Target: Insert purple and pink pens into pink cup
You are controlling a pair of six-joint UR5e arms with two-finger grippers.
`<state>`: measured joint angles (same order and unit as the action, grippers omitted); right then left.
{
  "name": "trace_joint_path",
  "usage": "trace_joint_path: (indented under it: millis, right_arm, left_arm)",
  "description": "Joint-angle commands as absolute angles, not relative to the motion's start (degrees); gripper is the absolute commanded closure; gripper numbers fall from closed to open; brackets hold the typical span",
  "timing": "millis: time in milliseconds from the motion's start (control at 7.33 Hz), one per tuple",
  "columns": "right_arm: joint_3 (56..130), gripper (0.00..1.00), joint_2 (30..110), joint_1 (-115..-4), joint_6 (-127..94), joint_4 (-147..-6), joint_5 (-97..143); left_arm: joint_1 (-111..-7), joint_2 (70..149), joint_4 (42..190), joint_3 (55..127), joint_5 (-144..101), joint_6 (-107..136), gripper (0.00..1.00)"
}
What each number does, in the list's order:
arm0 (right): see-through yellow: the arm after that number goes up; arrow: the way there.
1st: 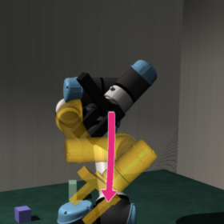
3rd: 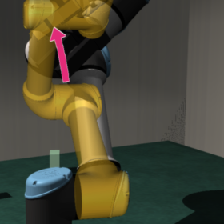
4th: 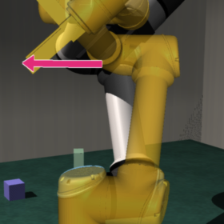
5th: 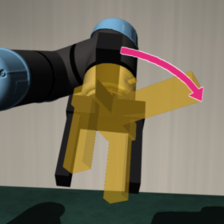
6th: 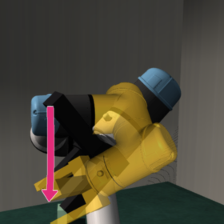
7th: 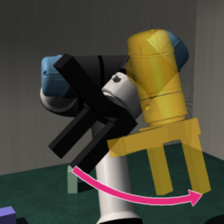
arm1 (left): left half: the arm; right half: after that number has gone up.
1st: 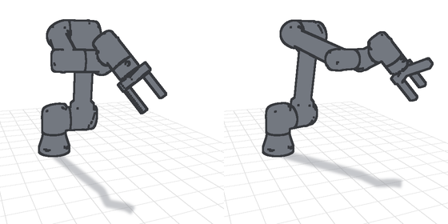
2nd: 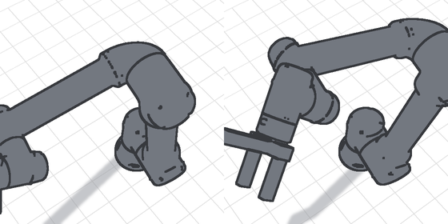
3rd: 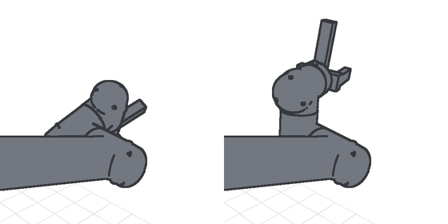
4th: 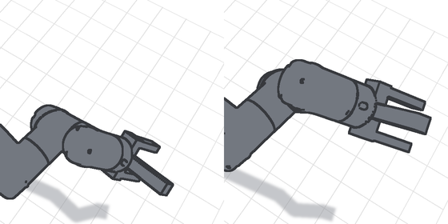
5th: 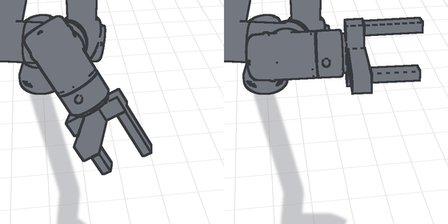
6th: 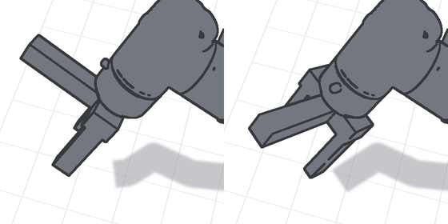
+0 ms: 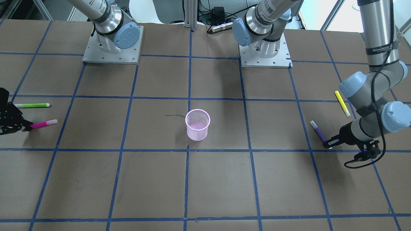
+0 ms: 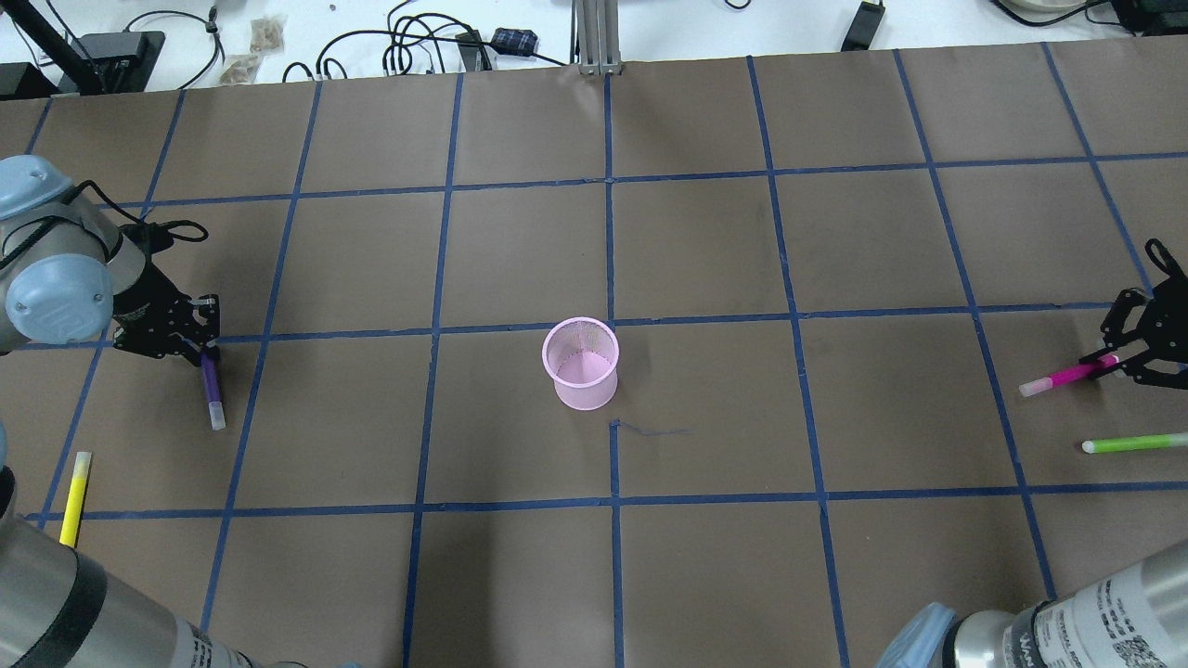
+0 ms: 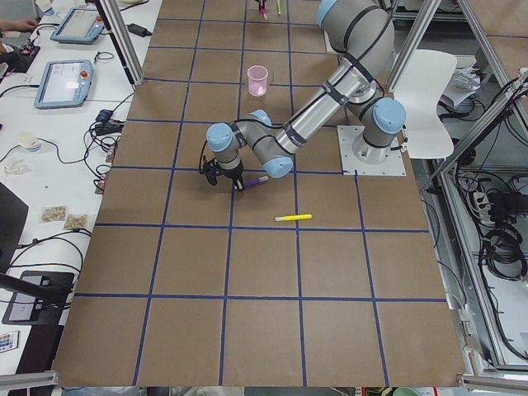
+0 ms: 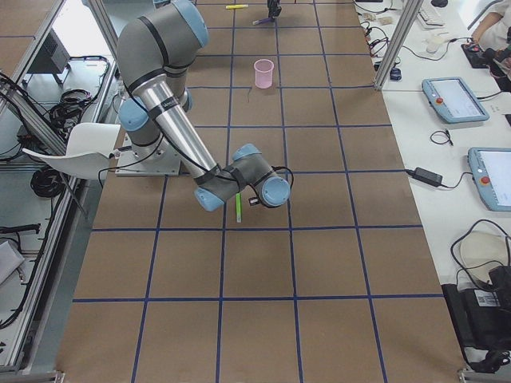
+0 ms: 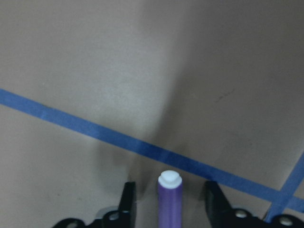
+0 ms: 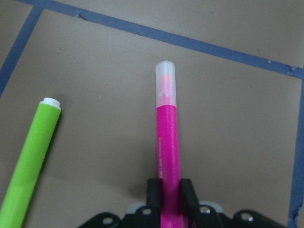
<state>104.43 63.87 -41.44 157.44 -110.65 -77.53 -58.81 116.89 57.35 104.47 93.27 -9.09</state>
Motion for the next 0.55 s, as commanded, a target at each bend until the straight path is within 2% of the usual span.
trace_joint_path:
  millis: [0, 136, 409]
  right_arm:
    - [103.02, 0.95, 64.68, -41.31, 153.41, -109.96, -77.70]
    - [100.83, 0.97, 66.51, -41.40, 149.98, -109.08, -77.70]
    - [98.01, 0.97, 72.39, -42.36, 142.34, -102.60, -77.35]
  left_arm:
    - [-58.89, 116.81, 58.10, 104.15, 93.34, -9.23, 1.00]
    - [-58.89, 116.46, 57.83, 103.98, 93.25, -9.40, 1.00]
    - [-60.37, 114.27, 61.32, 98.56, 93.08, -9.32, 1.00]
